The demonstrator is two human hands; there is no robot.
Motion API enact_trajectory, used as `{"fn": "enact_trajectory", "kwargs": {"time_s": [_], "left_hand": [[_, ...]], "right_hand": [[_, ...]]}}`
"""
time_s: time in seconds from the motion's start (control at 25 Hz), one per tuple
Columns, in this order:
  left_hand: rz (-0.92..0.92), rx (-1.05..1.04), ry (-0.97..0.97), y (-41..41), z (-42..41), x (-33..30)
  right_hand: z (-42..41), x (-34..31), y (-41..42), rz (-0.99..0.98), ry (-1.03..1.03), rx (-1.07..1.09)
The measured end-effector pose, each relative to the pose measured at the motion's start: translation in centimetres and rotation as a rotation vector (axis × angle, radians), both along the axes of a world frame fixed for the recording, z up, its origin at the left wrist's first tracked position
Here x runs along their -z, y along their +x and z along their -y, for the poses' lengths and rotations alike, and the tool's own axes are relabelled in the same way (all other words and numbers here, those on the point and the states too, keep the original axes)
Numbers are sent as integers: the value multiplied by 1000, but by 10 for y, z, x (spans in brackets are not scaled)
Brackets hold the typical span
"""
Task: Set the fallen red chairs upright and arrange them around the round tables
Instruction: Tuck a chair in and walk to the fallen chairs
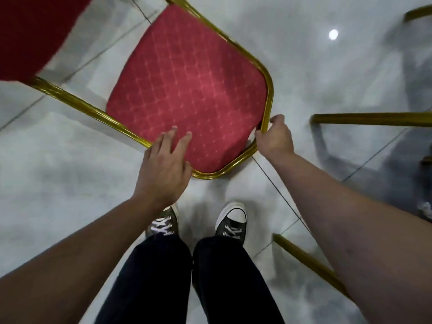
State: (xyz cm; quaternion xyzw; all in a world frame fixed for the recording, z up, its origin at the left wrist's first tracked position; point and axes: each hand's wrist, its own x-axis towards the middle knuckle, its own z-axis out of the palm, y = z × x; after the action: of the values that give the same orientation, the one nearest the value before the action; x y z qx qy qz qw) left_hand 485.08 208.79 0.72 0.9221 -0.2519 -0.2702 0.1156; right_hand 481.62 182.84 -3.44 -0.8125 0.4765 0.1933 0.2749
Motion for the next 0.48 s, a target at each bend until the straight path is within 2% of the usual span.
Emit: {"fn": "enact_trajectory", "kwargs": {"time_s": [0.12, 0.24, 0.36, 0.48], "left_hand": [[-19, 47, 114, 1, -2, 70], [-49, 86, 224, -4, -7, 96], [-92, 110, 252, 1, -5, 85], [-109, 99, 285, 0, -7, 37]], "right_hand": [[12, 73, -18, -131, 25, 106], [15, 110, -21, -136, 40, 106], [12, 99, -16, -126, 2, 141], [1, 44, -29, -107, -33, 136]]}}
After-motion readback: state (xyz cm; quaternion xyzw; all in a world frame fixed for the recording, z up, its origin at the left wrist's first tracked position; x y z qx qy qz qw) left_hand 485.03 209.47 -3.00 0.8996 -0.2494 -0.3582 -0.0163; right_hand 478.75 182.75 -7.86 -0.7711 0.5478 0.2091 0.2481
